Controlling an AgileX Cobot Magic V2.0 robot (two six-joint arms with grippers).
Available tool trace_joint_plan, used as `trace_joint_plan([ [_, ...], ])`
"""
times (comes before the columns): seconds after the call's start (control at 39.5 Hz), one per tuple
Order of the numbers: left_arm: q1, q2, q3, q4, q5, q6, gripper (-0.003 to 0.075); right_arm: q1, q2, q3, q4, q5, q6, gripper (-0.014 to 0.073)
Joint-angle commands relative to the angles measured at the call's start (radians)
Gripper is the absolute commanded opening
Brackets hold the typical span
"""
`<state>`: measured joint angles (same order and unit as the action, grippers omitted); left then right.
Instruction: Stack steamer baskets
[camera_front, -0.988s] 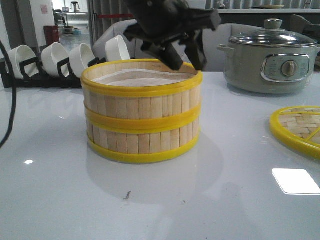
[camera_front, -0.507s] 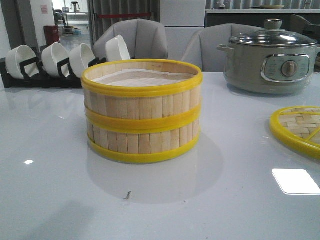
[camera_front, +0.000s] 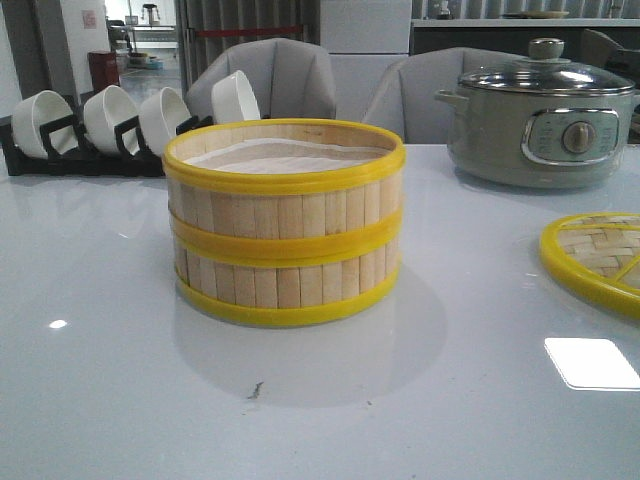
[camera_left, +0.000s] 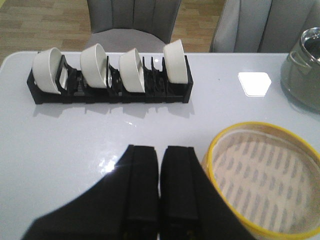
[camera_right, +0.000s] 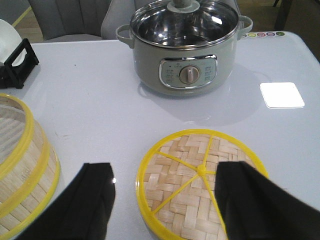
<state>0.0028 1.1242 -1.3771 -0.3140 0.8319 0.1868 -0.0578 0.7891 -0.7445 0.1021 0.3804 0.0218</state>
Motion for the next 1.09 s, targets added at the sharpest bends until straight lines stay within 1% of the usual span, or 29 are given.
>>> trace_joint_plan([
  [0.0, 0.000, -0.136, 0.132, -0.023, -0.139, 0.004, 0.0085, -0.001, -0.004, -0.035, 0.011, -0.085, -0.007, 0.0538],
  [0.08, -0.002, -0.226, 0.291, -0.023, -0.210, 0.004, 0.0085, 0.000, -0.004, -0.035, 0.016, -0.085, -0.007, 0.0538],
  [0.2, -0.021, -0.325, 0.496, -0.023, -0.279, 0.004, 0.0085, 0.016, -0.004, -0.035, 0.017, -0.085, -0.007, 0.0538],
  [0.3, -0.063, -0.384, 0.625, -0.021, -0.328, 0.004, 0.0085, 0.027, -0.004, -0.035, 0.017, -0.083, -0.007, 0.0538],
  [0.41, -0.089, -0.443, 0.718, -0.021, -0.362, 0.004, 0.0085, 0.028, -0.004, -0.035, 0.017, -0.076, -0.007, 0.0538],
  [0.58, -0.095, -0.517, 0.793, -0.021, -0.392, 0.004, 0.0085, 0.028, -0.004, -0.035, 0.018, -0.072, -0.007, 0.0538],
  [0.96, -0.095, -0.524, 0.799, -0.005, -0.392, 0.004, 0.0085, 0.028, -0.004, -0.035, 0.018, -0.040, -0.007, 0.0538],
  [1.01, -0.095, -0.524, 0.799, -0.005, -0.392, 0.004, 0.0085, 0.028, -0.004, -0.035, 0.018, -0.035, -0.007, 0.0517],
  [1.06, -0.095, -0.524, 0.799, -0.005, -0.392, 0.004, 0.0085, 0.028, -0.004, -0.035, 0.018, -0.027, -0.007, 0.0454],
])
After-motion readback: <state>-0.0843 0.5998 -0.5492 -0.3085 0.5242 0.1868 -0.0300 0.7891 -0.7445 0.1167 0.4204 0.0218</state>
